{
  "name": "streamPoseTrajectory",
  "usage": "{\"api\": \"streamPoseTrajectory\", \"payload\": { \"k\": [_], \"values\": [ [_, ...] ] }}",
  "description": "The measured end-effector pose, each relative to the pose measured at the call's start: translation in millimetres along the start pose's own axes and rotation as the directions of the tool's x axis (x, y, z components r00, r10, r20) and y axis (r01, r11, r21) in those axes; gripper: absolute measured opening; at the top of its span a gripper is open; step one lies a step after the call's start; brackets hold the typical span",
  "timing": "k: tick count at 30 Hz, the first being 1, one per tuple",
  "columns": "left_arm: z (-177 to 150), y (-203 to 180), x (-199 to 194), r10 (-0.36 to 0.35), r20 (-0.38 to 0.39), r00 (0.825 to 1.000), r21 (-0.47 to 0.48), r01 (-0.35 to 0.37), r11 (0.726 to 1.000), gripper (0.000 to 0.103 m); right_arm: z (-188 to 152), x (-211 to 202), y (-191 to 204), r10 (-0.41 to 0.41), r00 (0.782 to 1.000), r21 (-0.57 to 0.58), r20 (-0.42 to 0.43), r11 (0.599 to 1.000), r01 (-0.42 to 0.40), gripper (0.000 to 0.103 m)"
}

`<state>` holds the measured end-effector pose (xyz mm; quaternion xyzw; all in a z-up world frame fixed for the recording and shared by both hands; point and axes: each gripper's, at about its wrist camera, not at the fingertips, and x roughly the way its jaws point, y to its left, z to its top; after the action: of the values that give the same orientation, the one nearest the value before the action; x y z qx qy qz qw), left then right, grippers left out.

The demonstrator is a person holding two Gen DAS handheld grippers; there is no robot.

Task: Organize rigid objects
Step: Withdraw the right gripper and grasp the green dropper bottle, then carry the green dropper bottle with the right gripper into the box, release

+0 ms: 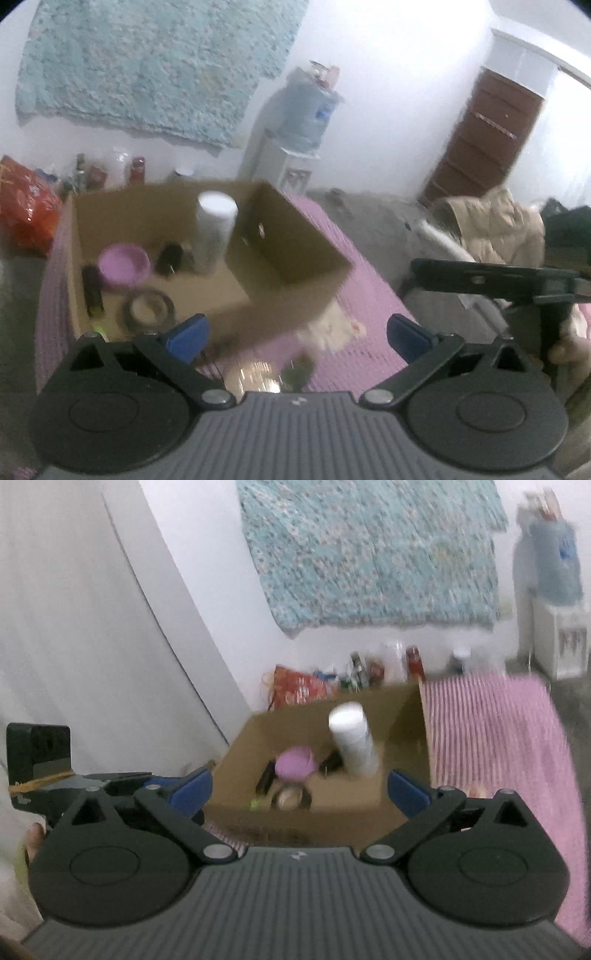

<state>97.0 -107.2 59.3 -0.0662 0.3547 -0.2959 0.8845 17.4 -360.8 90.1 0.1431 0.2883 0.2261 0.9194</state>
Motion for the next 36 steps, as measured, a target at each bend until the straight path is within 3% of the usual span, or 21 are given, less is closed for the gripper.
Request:
{"api": "streamPoseTrajectory", "payload": {
  "k": [5, 8, 13, 17, 18, 21, 28, 36],
  "values": [
    [-44, -6, 14, -0.041, 0.011, 0.999, -0.003, 0.041, 0.999, 0.103, -51, 19, -3, -0.058, 0.996, 0.019, -0.073, 0.998, 0.059, 0.099],
    [-59, -14, 31, -0.076, -0.029, 0.997, 0.021, 0.076, 0.997, 0.103, -58, 35, -5, -0.055, 0.992, 0.018, -0.111, 0.998, 0.057, 0.085],
    [-73, -36, 50, 0.061, -0.013, 0.998, 0.14, -0.058, 0.988, 0.103, -54, 65, -3, -0.058, 0.988, -0.029, -0.146, 0.998, 0.054, 0.056],
    [-77, -45, 58, 0.115, 0.02, 0.993, 0.203, -0.117, 0.972, 0.101, -46, 85, 1, -0.049, 0.986, -0.077, -0.162, 0.996, 0.037, 0.039],
    [-77, -46, 59, 0.125, 0.03, 0.992, 0.214, -0.129, 0.968, 0.099, -42, 90, 0, -0.052, 0.985, -0.088, -0.167, 0.995, 0.037, 0.031],
    [-78, -49, 62, 0.142, 0.043, 0.989, 0.249, -0.148, 0.957, 0.09, -40, 96, -5, -0.035, 0.983, -0.08, -0.181, 0.997, 0.021, 0.018],
    [-71, -59, 88, 0.214, 0.012, 0.977, 0.347, -0.205, 0.915, 0.063, -40, 88, -28, -0.008, 0.987, -0.008, -0.163, 1.0, 0.006, 0.016],
    [-63, -71, 125, 0.256, -0.046, 0.965, 0.456, -0.208, 0.865, 0.056, -48, 80, -50, 0.025, 0.989, 0.079, -0.147, 0.997, -0.014, 0.016]
  ]
}}
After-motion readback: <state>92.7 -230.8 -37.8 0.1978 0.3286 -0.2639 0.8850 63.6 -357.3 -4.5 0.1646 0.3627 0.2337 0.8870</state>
